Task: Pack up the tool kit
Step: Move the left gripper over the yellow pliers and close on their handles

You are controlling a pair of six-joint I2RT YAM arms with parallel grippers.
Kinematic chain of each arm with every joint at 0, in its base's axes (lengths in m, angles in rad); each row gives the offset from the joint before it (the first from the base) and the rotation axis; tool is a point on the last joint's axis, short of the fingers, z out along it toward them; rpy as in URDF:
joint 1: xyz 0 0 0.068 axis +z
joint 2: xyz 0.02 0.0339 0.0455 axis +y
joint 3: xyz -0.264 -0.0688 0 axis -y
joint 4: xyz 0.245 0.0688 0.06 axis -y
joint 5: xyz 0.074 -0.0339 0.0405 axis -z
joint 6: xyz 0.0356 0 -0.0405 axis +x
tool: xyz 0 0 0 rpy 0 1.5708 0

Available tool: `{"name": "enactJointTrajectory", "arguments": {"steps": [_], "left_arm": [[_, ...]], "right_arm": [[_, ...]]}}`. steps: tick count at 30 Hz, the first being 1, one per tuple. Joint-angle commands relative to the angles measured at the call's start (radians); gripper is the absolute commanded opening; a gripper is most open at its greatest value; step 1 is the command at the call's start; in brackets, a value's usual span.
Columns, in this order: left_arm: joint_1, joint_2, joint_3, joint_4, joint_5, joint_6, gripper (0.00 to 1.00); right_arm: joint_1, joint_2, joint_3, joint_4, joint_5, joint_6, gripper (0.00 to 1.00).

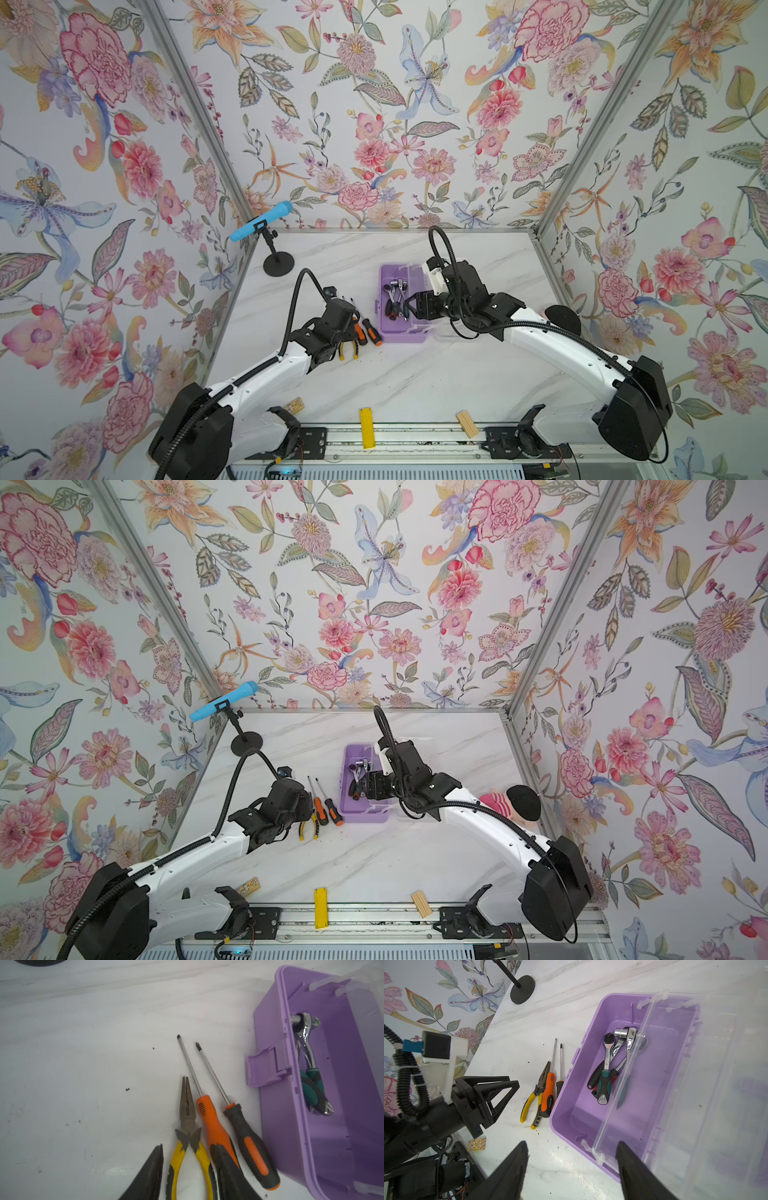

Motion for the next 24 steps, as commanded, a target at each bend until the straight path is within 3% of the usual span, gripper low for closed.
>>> {"name": "enactJointTrajectory", "arguments": {"steps": [1, 15, 24], "left_arm": [[-0.003, -0.038, -0.054, -0.046, -0.007, -0.05, 0.45], [-0.01, 0.037, -0.138, 0.071, 0.087, -0.067, 0.44], [-0.01, 0.084, -0.18, 0.118, 0.083, -0.08, 0.35]], "right_arm": [[0.014, 0.005, 0.013, -0.018, 0.025, 0.0, 0.69], [0.028, 0.0, -0.033, 0.01, 0.038, 0.016, 0.7], [0.028, 0.007, -0.053, 0.022, 0.046, 0.024, 0.7]]}}
